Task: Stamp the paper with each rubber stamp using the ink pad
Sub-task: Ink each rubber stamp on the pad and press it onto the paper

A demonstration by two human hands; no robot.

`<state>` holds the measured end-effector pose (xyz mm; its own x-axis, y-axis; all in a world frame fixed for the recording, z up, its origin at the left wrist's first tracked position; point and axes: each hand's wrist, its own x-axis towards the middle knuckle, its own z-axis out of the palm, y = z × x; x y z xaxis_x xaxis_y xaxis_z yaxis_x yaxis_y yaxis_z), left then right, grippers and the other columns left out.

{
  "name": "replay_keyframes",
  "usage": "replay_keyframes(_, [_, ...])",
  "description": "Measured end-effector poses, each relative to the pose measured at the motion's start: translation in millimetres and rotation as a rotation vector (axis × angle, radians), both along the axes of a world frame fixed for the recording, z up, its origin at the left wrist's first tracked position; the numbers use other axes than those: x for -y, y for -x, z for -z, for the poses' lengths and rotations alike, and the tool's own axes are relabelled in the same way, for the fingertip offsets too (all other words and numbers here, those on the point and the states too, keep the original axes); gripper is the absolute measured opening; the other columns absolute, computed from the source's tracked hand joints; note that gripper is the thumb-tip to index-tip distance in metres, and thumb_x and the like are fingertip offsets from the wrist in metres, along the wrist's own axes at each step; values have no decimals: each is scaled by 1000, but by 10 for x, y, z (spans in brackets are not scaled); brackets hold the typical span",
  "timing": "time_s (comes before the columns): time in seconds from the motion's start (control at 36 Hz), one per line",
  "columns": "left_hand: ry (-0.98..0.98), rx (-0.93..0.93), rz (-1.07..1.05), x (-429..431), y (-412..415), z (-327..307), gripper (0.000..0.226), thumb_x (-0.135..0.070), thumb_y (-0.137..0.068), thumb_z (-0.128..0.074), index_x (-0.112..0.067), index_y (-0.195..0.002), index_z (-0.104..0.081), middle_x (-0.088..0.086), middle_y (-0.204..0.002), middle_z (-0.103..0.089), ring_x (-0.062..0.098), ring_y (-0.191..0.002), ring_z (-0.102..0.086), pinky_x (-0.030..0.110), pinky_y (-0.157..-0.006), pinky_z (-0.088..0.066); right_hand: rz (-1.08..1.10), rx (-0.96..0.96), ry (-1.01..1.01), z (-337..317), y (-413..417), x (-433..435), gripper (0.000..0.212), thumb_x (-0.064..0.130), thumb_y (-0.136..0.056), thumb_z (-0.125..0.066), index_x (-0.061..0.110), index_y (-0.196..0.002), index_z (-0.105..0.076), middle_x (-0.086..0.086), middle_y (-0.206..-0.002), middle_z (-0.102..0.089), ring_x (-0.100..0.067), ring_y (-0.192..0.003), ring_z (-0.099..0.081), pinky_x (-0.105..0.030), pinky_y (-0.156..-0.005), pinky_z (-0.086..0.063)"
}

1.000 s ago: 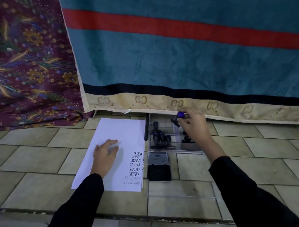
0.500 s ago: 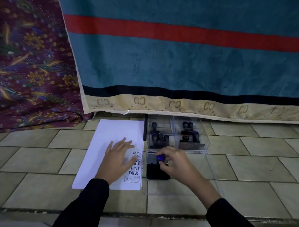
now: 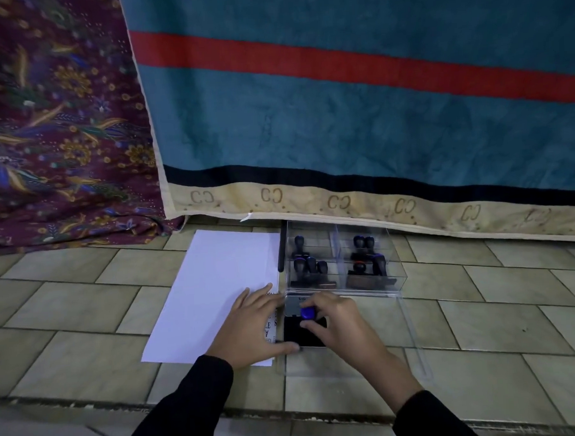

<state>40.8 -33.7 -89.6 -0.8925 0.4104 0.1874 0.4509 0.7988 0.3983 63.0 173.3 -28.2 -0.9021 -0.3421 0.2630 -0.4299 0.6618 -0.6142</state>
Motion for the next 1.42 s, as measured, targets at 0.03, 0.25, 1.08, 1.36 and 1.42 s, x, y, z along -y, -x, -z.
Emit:
replay_keyframes(0.03, [-4,1,-3,-2,1,-1,103,-93,-62,-42,-32,-145,-36,-21,-151,-34,-11,-141,-1,28,-119,5,-7,0,1,0,2,-3,24,17,-77,-74,13,-99,-66,-1,-96,-67,-13,-80,-65,-32,-78,-56])
replay_keyframes(0.25, [-39,-14,-26,-20,-1,11,100,-91,-61,-47,-32,-142,-41,-23,-148,-38,-13,-138,-3,28,-119,2,32,44,8,-2,84,33,16,13,-73,-76,8,-86,-67,-3,-90,-69,-19,-78,-64,-33,-75,-54])
replay_keyframes(1.08, [-47,51,-537,713,255,91,46,-39,-101,-37,-20,-144,-40,-3,-158,-27,14,-149,-12,47,-120,0,42,85,110,37,0,62,24,12,-76,-76,13,-99,-68,7,-91,-63,-4,-78,-64,-2,-75,-49])
replay_keyframes(1.36, [-63,27,-539,734,273,135,45,-37,-100,-39,-22,-142,-41,-5,-158,-29,13,-148,-15,46,-120,-1,-142,143,137,134,-133,552,26,19,-81,-71,16,-106,-66,0,-100,-66,-8,-81,-65,-19,-81,-55])
replay_keyframes(1.42, [-69,24,-541,730,276,132,45,-37,-100,-39,-22,-142,-41,-5,-157,-29,13,-148,-15,46,-121,-1,-144,154,127,151,-131,586,26,20,-81,-71,16,-107,-66,-1,-102,-66,-10,-81,-66,-23,-82,-56])
